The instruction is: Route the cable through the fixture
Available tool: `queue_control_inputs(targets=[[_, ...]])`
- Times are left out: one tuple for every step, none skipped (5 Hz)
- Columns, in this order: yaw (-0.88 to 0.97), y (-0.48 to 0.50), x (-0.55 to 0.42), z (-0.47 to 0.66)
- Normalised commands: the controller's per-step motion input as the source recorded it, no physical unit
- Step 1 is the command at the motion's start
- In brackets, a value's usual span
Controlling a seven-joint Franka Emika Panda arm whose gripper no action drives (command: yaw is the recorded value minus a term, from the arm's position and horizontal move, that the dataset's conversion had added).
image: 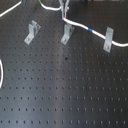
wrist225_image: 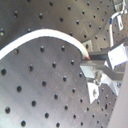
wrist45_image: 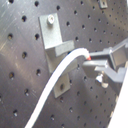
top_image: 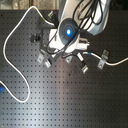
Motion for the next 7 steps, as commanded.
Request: queue_control_inputs(targets=[[0.08, -0.103, -0.077, 0.02], [0.03, -0.126, -0.012, 0.06], [0.01, -0.188, -0.018, 0.08], [0.03, -0.097, 0.022, 0.09], [0.12, -0.01, 0.085, 0.03], [0.0, 0.145, 0.063, 0.04], [0.0, -0.004, 0.041, 0.0]])
